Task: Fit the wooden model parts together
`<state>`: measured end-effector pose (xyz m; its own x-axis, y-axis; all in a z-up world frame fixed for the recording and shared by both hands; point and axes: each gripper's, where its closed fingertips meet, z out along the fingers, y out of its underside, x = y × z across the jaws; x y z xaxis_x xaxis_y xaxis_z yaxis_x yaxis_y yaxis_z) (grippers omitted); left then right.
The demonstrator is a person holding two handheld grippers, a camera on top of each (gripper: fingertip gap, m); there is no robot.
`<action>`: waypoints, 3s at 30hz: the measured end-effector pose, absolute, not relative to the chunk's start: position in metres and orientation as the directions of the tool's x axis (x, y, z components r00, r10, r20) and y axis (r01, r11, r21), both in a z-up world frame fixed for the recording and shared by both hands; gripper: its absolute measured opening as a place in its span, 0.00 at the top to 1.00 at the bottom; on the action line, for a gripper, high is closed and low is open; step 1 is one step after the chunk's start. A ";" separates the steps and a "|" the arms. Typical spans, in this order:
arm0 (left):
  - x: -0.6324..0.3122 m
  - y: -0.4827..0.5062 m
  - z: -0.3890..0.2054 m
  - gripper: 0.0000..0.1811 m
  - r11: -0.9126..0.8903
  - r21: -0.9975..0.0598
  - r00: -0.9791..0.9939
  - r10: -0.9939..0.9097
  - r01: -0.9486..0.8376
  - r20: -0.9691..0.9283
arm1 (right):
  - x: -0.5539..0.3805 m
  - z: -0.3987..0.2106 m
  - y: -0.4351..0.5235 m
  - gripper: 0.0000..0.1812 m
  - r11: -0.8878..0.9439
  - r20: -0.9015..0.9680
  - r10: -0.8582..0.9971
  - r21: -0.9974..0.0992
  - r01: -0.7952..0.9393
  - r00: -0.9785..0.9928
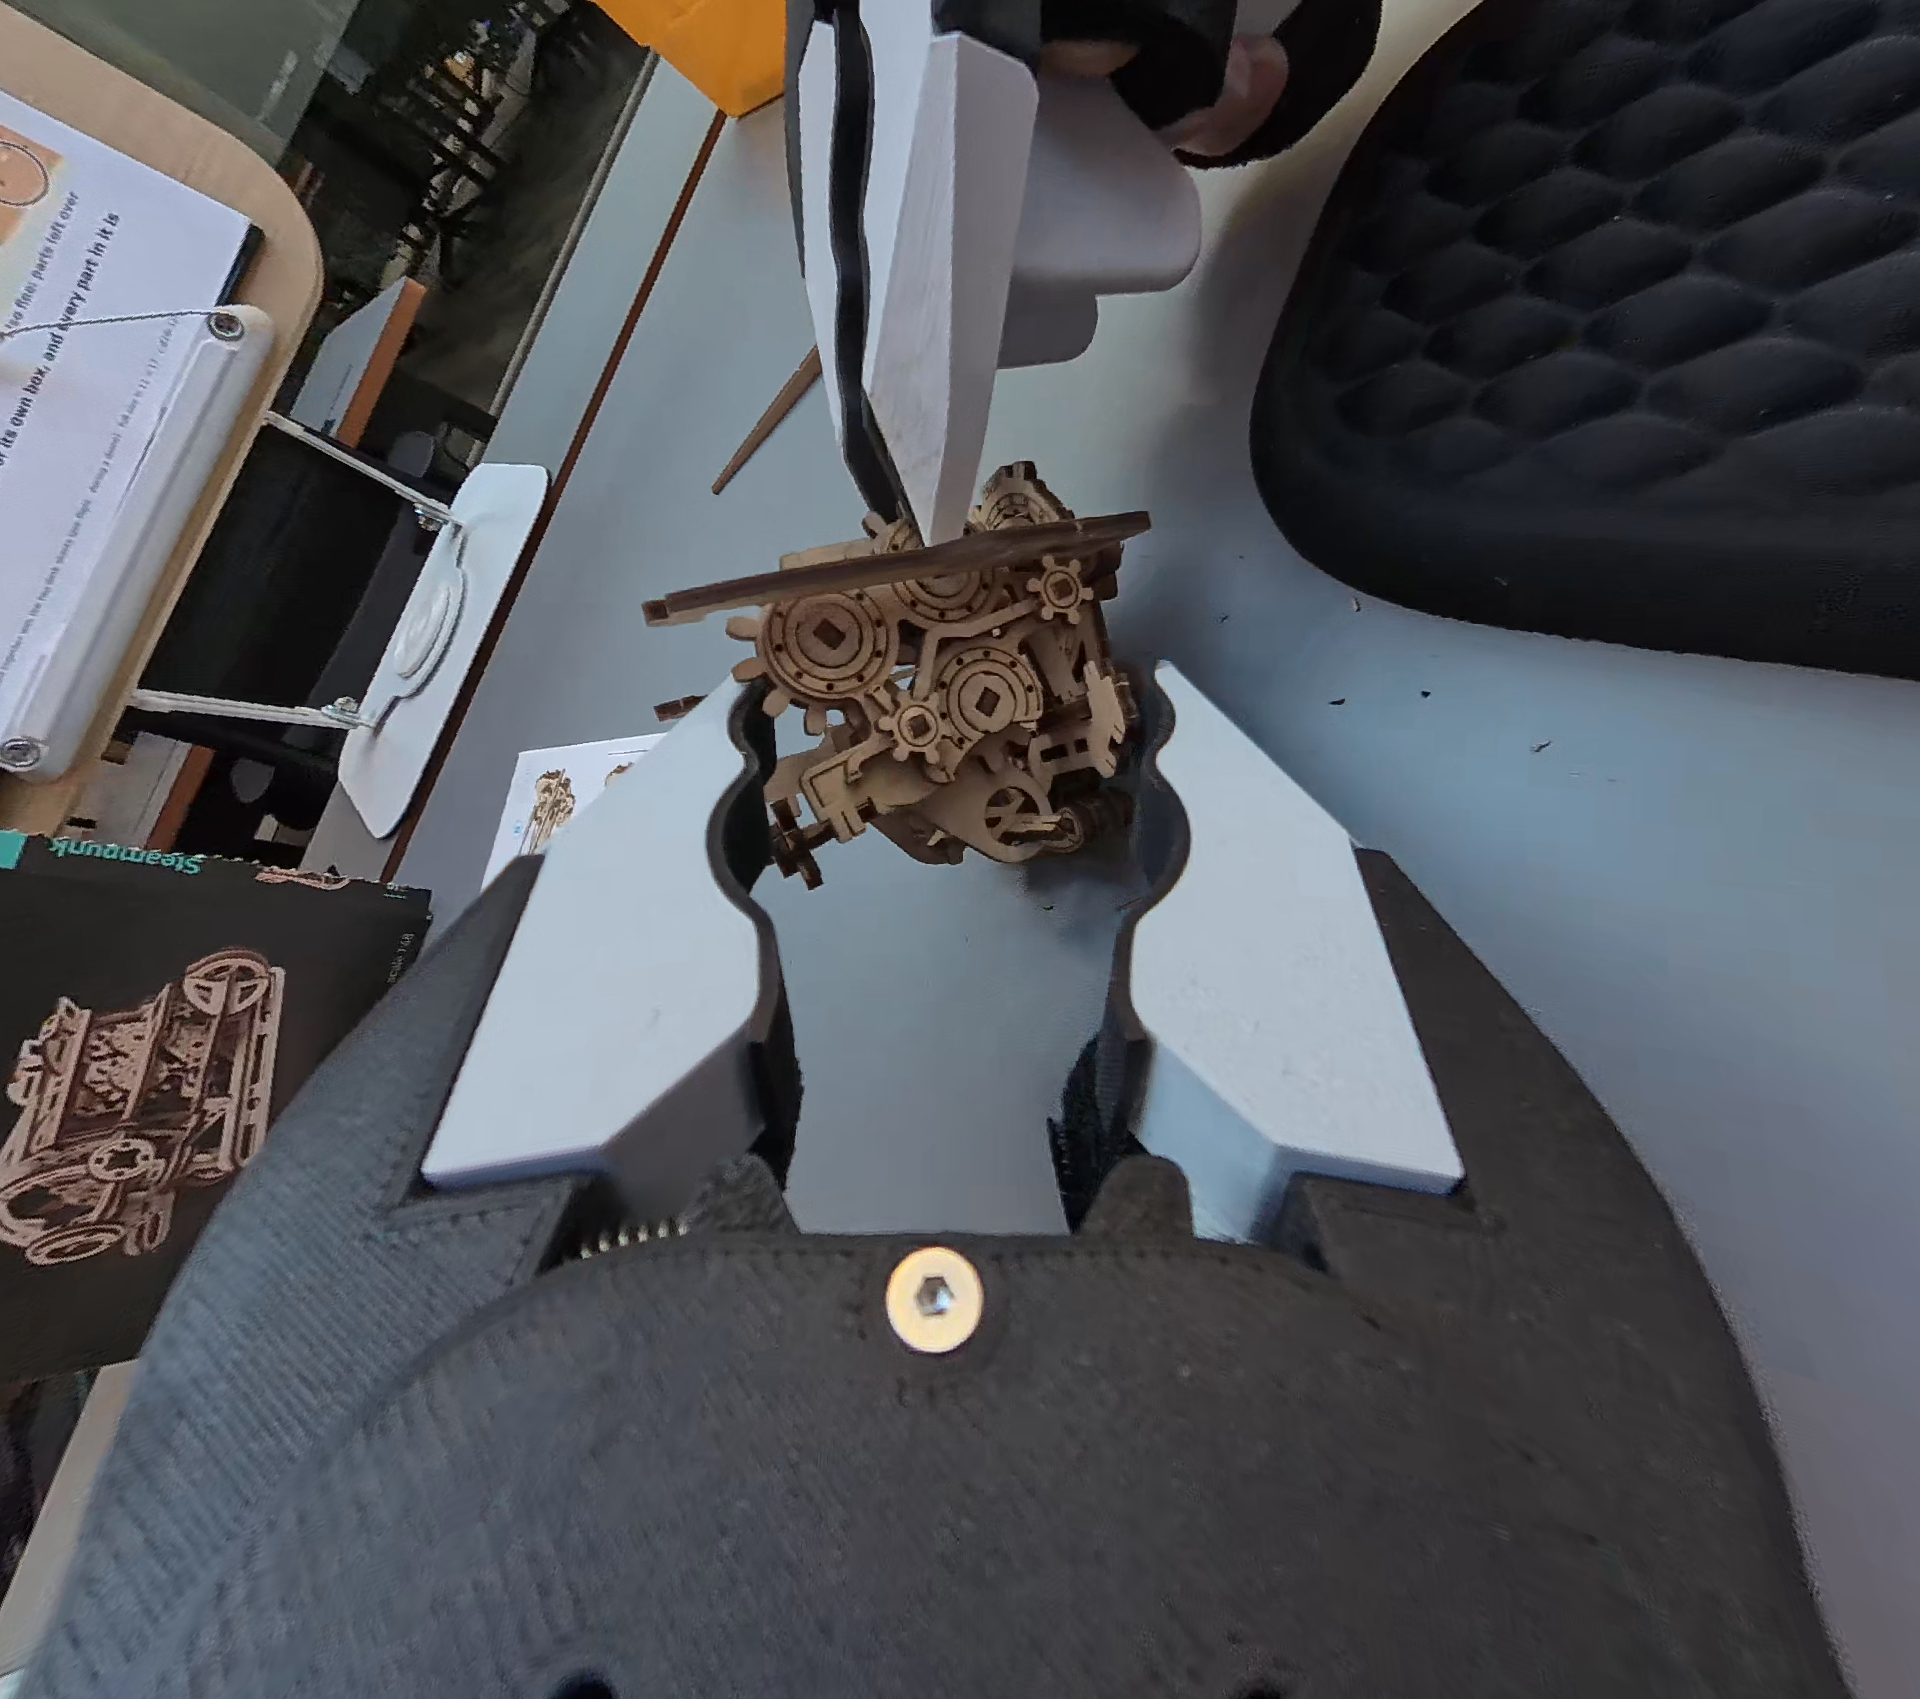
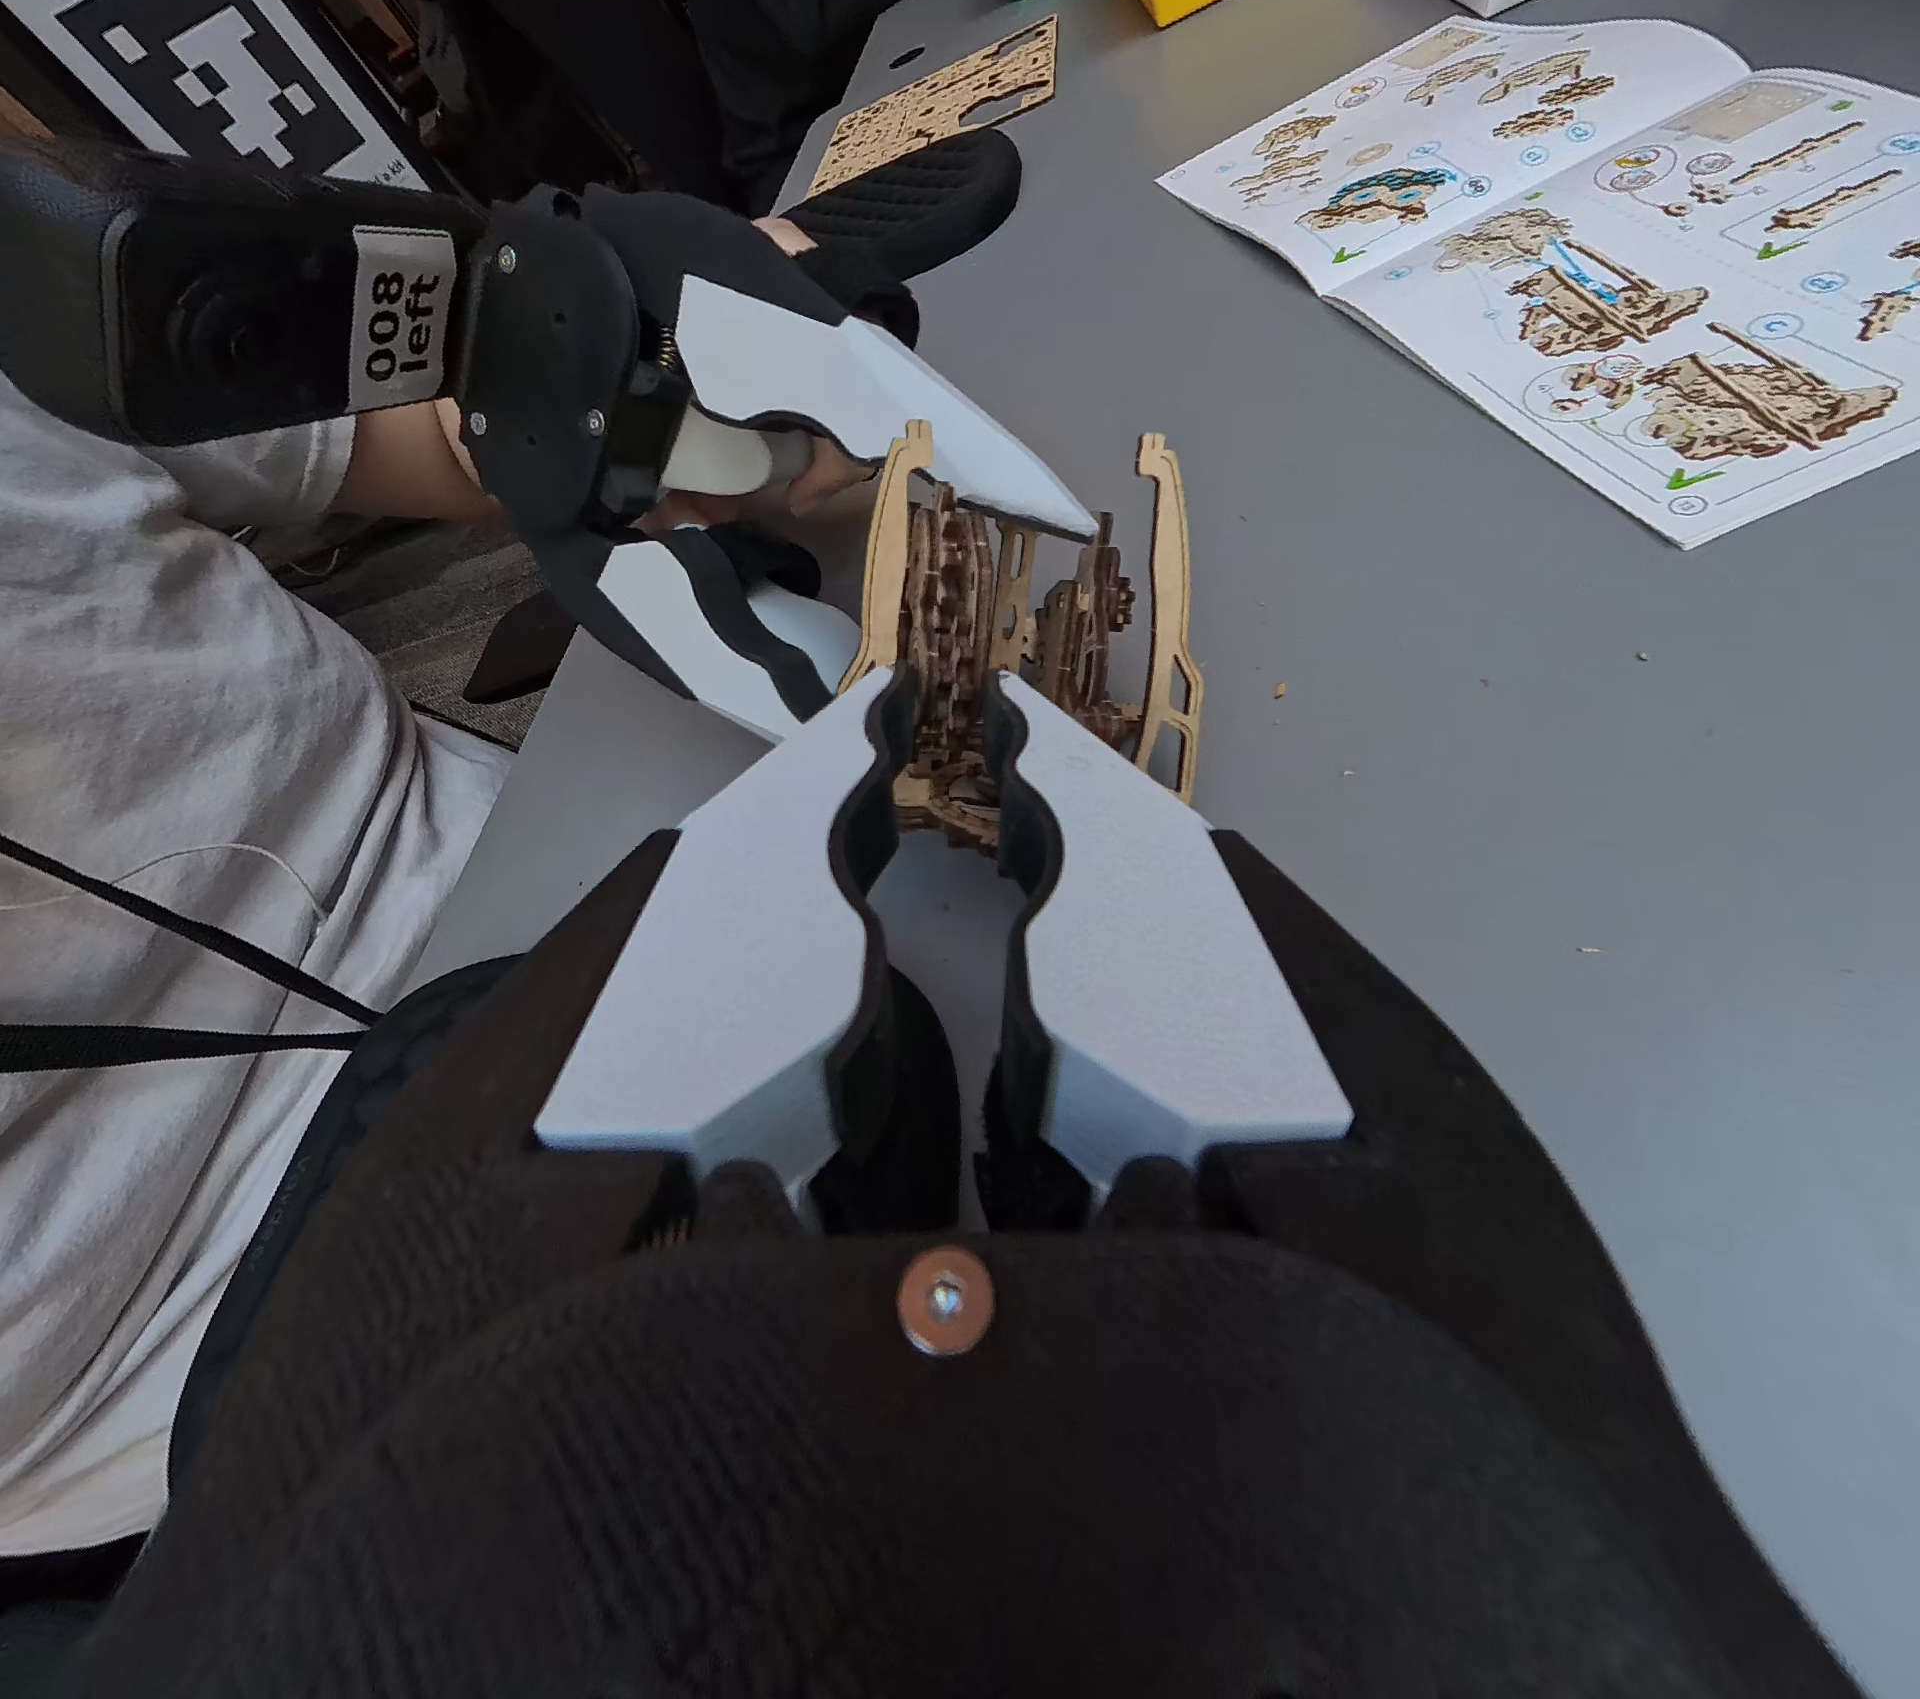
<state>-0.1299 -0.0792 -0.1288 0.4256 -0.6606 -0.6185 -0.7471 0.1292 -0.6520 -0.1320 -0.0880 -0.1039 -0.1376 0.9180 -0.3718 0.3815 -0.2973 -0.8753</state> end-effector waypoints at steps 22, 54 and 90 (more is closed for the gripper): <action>-0.131 -0.080 -0.129 0.68 0.168 -0.677 0.415 -0.678 -0.716 -0.607 | -0.129 -0.105 -0.085 0.94 -0.325 -0.396 0.909 -0.869 0.373 -0.131; -0.135 -0.083 -0.127 0.70 0.120 -0.762 0.409 -0.785 -0.636 -0.465 | -0.131 -0.118 -0.086 0.91 -0.292 -0.385 0.914 -0.841 0.455 -0.125; -0.131 -0.088 -0.132 0.64 0.163 -0.734 0.357 -0.791 -0.660 -0.496 | -0.134 -0.107 -0.091 0.94 -0.480 -0.585 0.794 -0.769 0.421 -0.163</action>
